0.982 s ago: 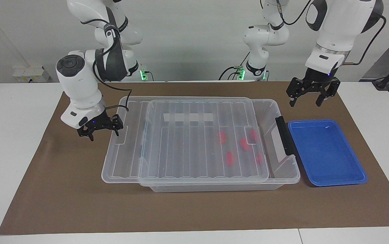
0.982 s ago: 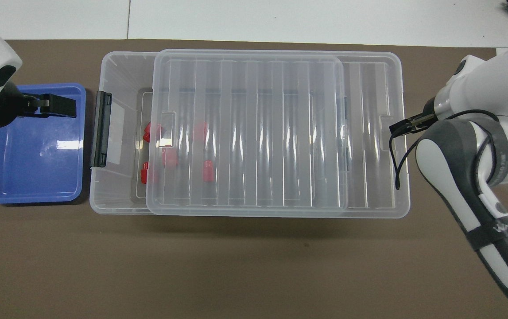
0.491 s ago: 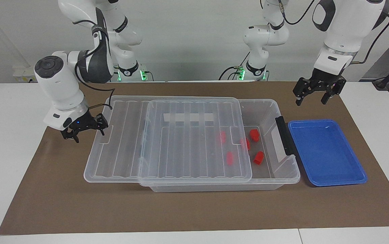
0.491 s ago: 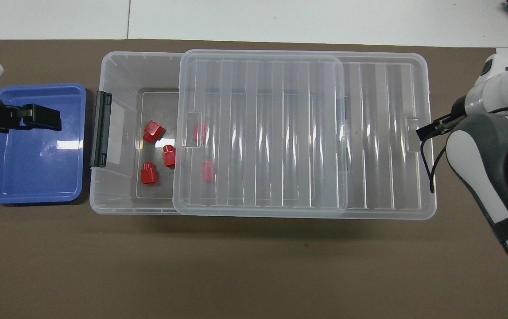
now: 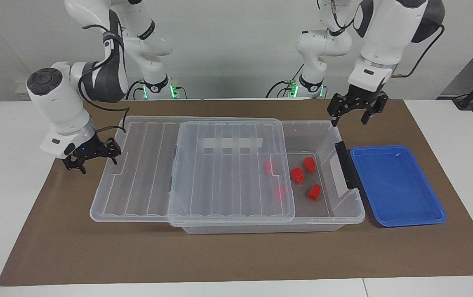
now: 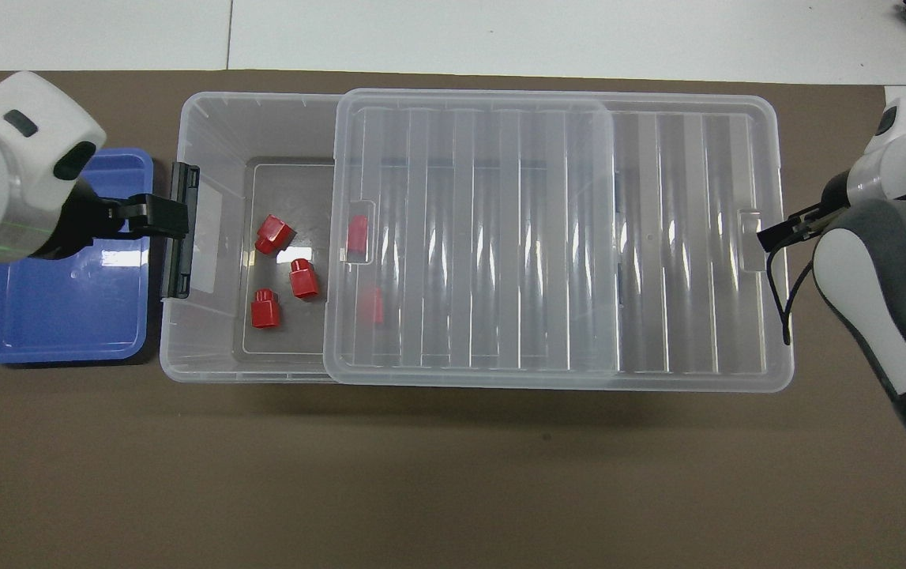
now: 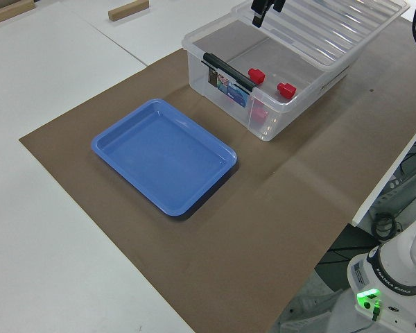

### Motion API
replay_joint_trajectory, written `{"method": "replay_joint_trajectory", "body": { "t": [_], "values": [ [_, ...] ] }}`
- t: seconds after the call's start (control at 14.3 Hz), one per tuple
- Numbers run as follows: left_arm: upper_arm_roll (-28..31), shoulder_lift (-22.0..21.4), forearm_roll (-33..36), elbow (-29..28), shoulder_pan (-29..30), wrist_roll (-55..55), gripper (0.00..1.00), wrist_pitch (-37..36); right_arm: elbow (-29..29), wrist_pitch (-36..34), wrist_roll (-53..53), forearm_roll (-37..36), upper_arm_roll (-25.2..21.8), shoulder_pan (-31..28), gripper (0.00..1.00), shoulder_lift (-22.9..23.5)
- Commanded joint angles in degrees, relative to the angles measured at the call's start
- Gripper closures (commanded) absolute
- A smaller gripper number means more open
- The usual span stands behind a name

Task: Place red block in blue tray from box
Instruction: 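Slide the lid away from the blue tray with the right gripper, then reach the left gripper into the open box toward a red block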

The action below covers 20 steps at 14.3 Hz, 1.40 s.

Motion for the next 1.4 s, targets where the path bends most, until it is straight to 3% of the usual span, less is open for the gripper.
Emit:
{"method": "replay_joint_trajectory", "body": {
  "t": [0.0, 0.35, 0.63, 0.98, 1.33],
  "values": [
    [1.0, 5.4, 0.4, -0.5, -3.5, -3.0, 0.0, 5.4, -0.7, -0.1, -3.2, -0.5, 0.6, -1.8, 0.0, -0.6],
    [0.9, 9.1, 1.4, -7.9, -4.2, -7.8, 0.0, 19.3, -0.7, 0.2, -4.6, -0.5, 0.6, -2.8, 0.0, -0.5],
    [1.0, 13.9, 5.4, -8.0, -6.3, -13.9, 0.0, 22.2, -0.7, -0.3, -3.8, 0.4, 0.6, -2.6, 0.0, -0.8],
    [1.0, 11.6, 5.5, -19.7, -5.3, -15.8, 0.0, 30.8, -0.9, -4.2, 1.6, 0.5, 0.7, -1.5, 0.0, -4.5],
    [0.8, 10.5, 5.5, -23.6, -6.3, -20.1, 0.0, 32.5, -1.1, -8.8, 10.3, 4.0, 1.0, -0.3, 0.0, -9.2]
  ]
}}
